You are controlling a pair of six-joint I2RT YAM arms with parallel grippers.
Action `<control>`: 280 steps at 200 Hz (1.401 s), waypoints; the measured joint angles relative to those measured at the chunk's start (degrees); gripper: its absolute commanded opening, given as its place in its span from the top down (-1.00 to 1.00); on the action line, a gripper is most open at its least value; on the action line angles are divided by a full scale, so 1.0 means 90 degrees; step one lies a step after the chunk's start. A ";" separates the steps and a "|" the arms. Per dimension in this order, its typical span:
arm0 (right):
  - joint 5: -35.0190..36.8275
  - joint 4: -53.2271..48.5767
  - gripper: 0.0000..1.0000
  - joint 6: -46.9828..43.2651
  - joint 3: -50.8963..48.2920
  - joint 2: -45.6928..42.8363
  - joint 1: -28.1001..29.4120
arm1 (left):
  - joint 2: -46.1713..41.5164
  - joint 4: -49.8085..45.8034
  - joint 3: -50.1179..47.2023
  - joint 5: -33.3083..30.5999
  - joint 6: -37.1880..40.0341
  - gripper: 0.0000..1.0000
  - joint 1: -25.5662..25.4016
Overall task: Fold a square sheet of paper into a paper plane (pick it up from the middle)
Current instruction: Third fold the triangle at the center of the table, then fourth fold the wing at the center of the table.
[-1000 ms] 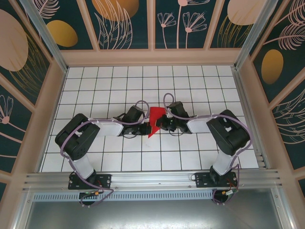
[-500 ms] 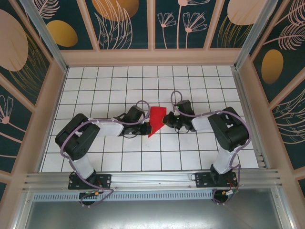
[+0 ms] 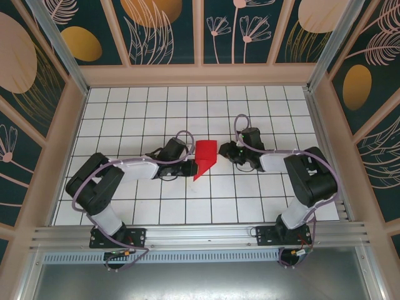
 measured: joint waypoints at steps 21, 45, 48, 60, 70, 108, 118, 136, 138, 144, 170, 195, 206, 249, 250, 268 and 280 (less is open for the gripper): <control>-0.0070 0.0063 0.22 0.0053 -0.0151 -0.0061 0.0000 | -0.0308 -0.0134 0.0143 -0.0172 0.0007 0.74 0.0000; -0.0257 0.0141 0.18 0.0126 -0.0306 -0.0053 0.0000 | -0.0323 -0.0192 0.0408 -0.0403 0.0032 0.77 0.0000; -0.0284 0.0153 0.18 0.0131 -0.0308 -0.0051 0.0000 | -0.0316 -0.0206 0.0440 -0.0432 0.0036 0.78 0.0000; -0.0401 0.0243 0.16 0.0189 -0.0308 -0.0024 0.0000 | -0.0238 -0.0243 0.0544 -0.0517 0.0051 0.78 0.0000; -0.0464 0.0333 0.15 0.0223 -0.0308 -0.0015 0.0002 | -0.0158 -0.0262 0.0590 -0.0556 0.0051 0.78 0.0000; -0.0685 0.0522 0.12 0.0253 -0.0270 0.0058 0.0036 | -0.0061 -0.0342 0.0590 -0.0670 0.0051 0.77 0.0000; -0.0724 0.0517 0.11 0.0250 -0.0206 0.0160 0.0049 | -0.0049 -0.0345 0.0590 -0.0682 0.0051 0.76 0.0000; -0.0765 0.0517 0.11 0.0248 -0.0058 0.0372 0.0049 | -0.0049 -0.0362 0.0590 -0.0682 0.0049 0.74 0.0000; -0.0772 0.0520 0.12 0.0248 -0.0036 0.0401 0.0049 | -0.0049 -0.0362 0.0590 -0.0682 0.0051 0.74 0.0000; -0.0784 0.0517 0.13 0.0245 0.0015 0.0466 0.0049 | -0.0049 -0.0362 0.0590 -0.0682 0.0049 0.73 0.0000; -0.0937 0.0520 0.25 0.0223 0.0304 0.0797 0.0049 | -0.0049 -0.0362 0.0590 -0.0678 0.0049 0.61 0.0000; -0.1090 0.0515 0.38 0.0187 0.0658 0.1122 0.0049 | -0.0155 -0.0282 0.0466 -0.0658 -0.0012 0.48 0.0000; -0.1124 0.0510 0.45 0.0146 0.0809 0.1253 0.0049 | -0.0291 -0.0257 0.0345 -0.0651 -0.0039 0.47 0.0000; -0.1236 0.0493 0.83 0.0075 0.1112 0.1535 0.0049 | -0.0624 -0.0221 0.0163 -0.1107 -0.0158 0.30 -0.0267; -0.1239 0.0493 0.83 0.0073 0.1112 0.1535 0.0049 | -0.0629 -0.0221 0.0163 -0.1134 -0.0163 0.29 -0.0291; -0.1226 0.0576 0.91 0.0233 0.1088 0.1535 0.0049 | -0.0678 -0.0219 0.0158 -0.1549 -0.0262 0.21 -0.0692; -0.1202 0.0777 0.91 0.0452 0.0969 0.1520 0.0058 | -0.0729 -0.0204 0.0117 -0.1749 -0.0296 0.16 -0.0896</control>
